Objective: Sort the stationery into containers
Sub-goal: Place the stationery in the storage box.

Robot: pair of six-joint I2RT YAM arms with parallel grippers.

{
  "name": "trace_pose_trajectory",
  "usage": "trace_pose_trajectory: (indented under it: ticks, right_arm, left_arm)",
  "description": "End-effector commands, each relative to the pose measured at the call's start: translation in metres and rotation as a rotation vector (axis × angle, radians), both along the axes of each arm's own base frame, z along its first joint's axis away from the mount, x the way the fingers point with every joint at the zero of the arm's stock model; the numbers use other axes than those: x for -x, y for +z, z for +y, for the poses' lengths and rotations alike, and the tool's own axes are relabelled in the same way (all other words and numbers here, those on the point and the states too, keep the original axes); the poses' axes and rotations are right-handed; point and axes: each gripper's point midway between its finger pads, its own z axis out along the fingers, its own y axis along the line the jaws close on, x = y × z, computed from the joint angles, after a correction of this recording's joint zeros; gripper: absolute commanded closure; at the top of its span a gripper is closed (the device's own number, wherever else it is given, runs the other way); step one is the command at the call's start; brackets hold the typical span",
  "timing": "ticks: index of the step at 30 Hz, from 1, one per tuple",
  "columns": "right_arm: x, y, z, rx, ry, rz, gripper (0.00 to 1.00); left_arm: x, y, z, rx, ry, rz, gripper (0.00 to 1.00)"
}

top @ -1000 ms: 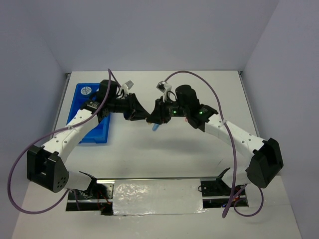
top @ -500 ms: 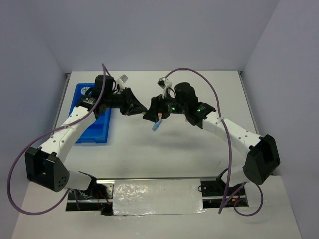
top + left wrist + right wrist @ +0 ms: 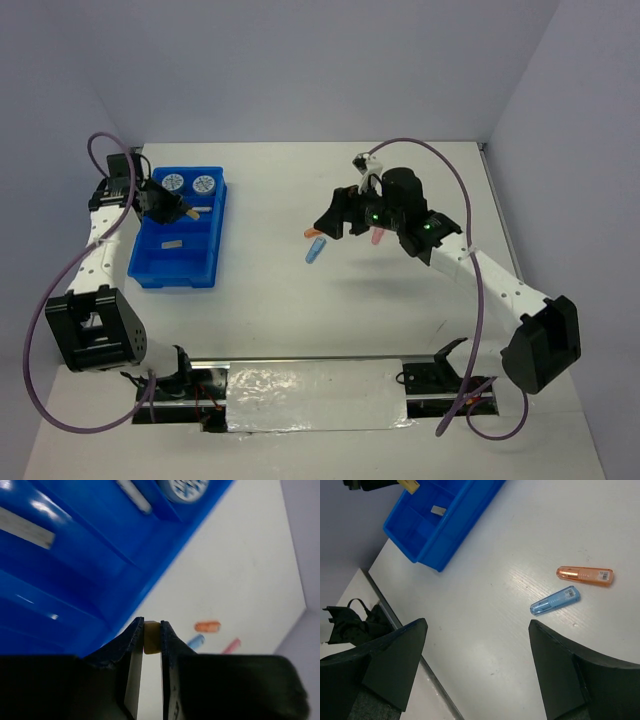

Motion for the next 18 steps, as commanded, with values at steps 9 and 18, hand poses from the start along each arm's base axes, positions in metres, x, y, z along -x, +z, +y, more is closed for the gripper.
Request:
trace_pose_trajectory:
  ticks: [9, 18]
  right_arm:
    - [0.015, 0.019, -0.019, 0.038, -0.020, -0.074, 0.10]
    - [0.017, 0.017, -0.019, 0.049, -0.002, -0.066, 0.09]
  left_arm:
    - [0.011, -0.076, 0.061, -0.114, 0.184, 0.180, 0.90]
    - [0.019, -0.083, 0.069, -0.151, 0.192, 0.207, 0.15]
